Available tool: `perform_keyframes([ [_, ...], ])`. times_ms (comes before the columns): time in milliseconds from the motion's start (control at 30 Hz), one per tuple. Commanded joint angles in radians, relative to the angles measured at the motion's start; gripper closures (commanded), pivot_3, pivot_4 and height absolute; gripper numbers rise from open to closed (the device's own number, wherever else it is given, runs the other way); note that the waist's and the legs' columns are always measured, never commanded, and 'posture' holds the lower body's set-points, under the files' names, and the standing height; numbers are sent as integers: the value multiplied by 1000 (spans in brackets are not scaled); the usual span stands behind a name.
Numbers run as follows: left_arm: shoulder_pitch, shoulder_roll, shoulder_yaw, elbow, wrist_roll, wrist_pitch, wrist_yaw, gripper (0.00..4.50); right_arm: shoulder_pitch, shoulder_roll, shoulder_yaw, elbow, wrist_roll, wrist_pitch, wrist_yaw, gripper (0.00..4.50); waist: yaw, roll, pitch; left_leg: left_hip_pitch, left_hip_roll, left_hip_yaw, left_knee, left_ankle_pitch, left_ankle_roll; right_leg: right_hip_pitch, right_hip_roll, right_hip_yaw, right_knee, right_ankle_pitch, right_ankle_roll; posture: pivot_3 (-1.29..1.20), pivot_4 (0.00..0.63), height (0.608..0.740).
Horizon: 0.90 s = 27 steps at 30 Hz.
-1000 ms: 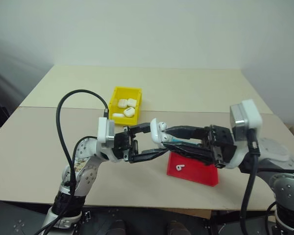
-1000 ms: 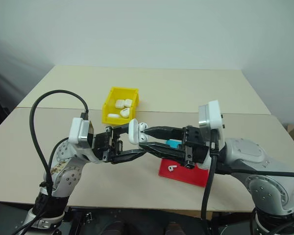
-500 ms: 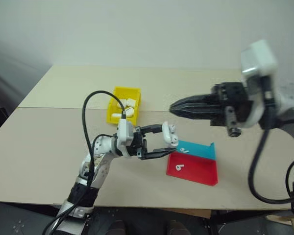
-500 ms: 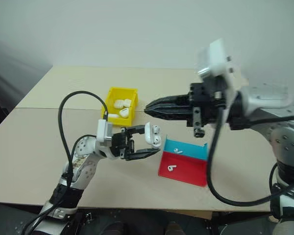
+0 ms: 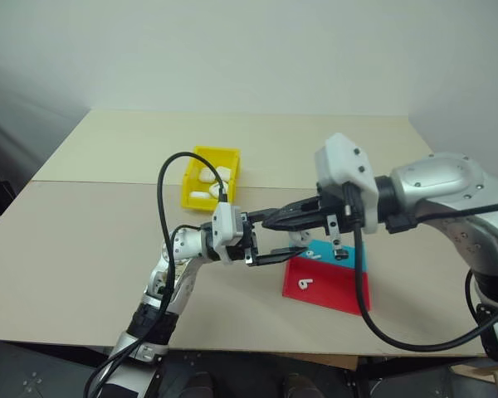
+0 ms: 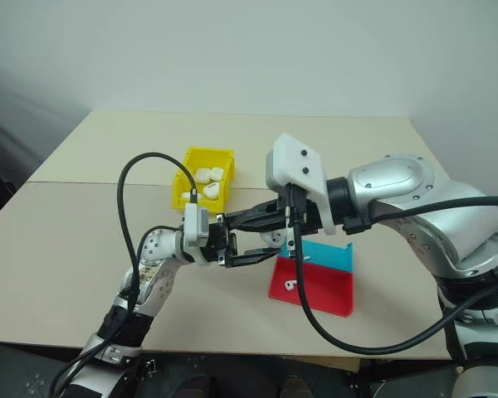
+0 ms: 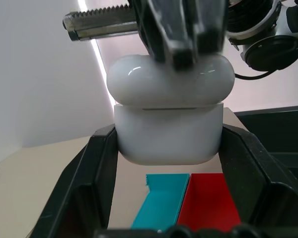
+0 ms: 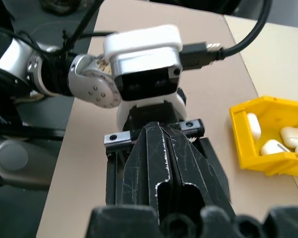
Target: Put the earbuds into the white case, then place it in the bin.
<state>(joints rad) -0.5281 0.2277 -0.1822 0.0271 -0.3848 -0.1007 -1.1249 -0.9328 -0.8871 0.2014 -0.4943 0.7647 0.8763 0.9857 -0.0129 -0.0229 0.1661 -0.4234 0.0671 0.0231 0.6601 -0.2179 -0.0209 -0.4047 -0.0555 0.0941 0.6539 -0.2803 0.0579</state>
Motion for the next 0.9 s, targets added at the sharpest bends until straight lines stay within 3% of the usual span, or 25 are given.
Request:
perform_keyframes([
  [33, 11, -5, 9, -63, -26, -18, 8, 1737, -2, -22, 12, -13, -75, -30, 20, 4448, 0, 0, 0, 0, 0, 0, 0, 0, 0, 0, 0, 0, 0, 0, 0, 0, 150, 740],
  [400, 27, 7, 31, -70, -52, -20, -4, 1737, 42, -72, -75, -12, -111, -59, 68, 4448, 1, 0, 0, 0, 0, 0, 0, 0, 0, 0, 0, 0, 0, 0, 0, 0, 150, 740],
  [600, 32, 22, 48, -88, -66, 19, 18, 1737, 15, 14, -263, 29, 6, -57, -2, 4448, -1, 0, 0, 1, 0, 0, 0, 0, 0, 0, 0, 0, 1, 0, 0, 0, 150, 740],
  [733, 0, 58, 111, -155, -99, 150, 134, 1737, 30, 80, -428, 56, 109, -20, -142, 4448, -1, 0, 0, 0, 0, 0, 0, 0, 0, 0, 0, 0, 1, 0, 0, 0, 150, 740],
  [900, -153, 74, 212, -102, 9, 296, 451, 1737, 194, 72, -519, -27, 123, -2, -252, 4448, 10, -1, 0, 0, 0, -2, 1, 0, 0, 2, 0, -2, 1, 0, 0, 0, 150, 740],
])
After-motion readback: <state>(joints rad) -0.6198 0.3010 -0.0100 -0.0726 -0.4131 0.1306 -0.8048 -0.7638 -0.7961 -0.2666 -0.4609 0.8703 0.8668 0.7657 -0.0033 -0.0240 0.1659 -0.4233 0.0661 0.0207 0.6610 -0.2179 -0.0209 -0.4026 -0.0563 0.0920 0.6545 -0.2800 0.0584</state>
